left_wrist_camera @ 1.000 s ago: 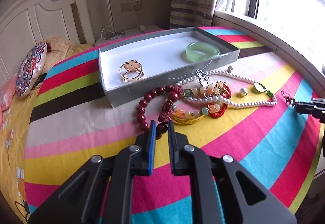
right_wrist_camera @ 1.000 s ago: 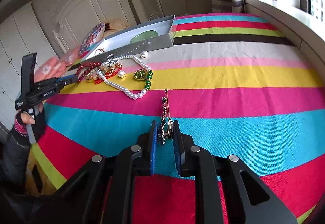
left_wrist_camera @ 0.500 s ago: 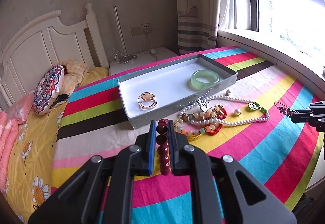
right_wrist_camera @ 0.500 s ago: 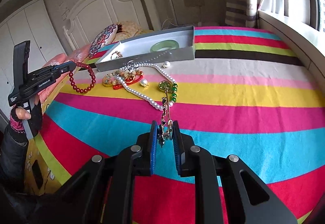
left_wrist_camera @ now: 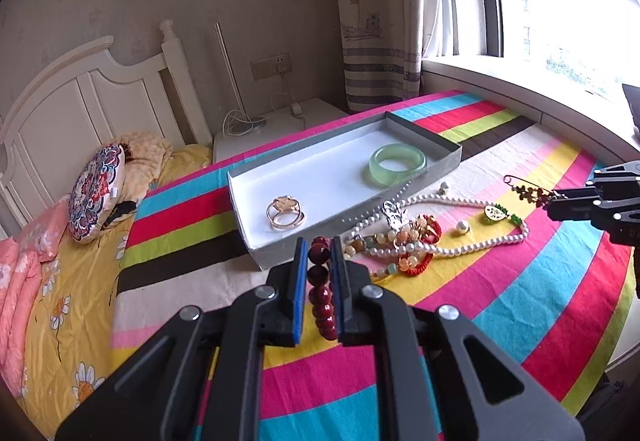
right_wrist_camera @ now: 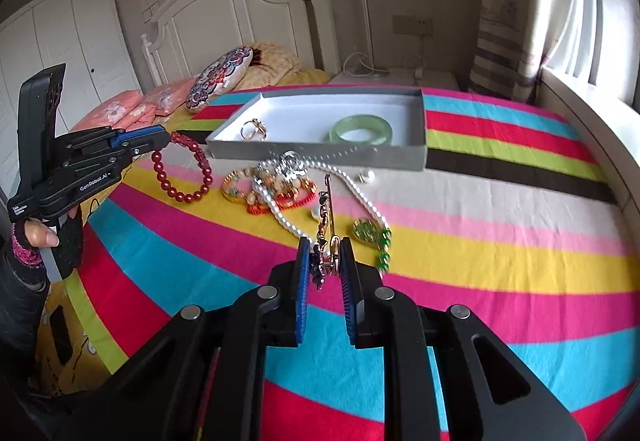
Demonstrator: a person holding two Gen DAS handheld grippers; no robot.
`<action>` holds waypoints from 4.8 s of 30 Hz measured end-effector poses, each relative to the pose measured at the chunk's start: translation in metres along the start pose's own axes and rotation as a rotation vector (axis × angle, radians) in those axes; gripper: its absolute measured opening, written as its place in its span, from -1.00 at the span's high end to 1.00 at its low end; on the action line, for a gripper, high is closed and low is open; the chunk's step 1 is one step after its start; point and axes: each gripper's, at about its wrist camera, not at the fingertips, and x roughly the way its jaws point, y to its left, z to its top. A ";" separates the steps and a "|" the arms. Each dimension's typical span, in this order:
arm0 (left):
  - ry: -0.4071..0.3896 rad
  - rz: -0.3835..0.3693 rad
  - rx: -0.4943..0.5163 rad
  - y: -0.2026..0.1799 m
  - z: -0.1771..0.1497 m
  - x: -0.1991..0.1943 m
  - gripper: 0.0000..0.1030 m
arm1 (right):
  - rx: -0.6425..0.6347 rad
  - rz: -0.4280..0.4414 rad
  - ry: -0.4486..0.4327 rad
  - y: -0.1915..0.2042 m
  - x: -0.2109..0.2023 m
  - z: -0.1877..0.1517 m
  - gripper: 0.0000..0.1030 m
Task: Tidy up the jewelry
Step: 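Carry both items over the box and open the left tool to drop the bracelet, then lower the brooch into the box beside the bracelet and open the right tool, then move the right tool to the pearl necklace beside the box and grasp it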
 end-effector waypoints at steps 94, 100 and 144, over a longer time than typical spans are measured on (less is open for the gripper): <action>0.221 -0.063 -0.316 0.081 0.034 0.160 -0.74 | 0.071 -0.053 0.206 -0.083 0.200 0.134 0.12; 0.251 -0.121 -0.378 0.078 0.014 0.164 -0.72 | -0.033 -0.167 0.217 -0.081 0.178 0.104 0.10; 0.101 -0.141 -0.245 -0.014 -0.055 -0.009 -0.86 | -0.040 -0.082 -0.025 0.010 0.009 -0.024 -0.35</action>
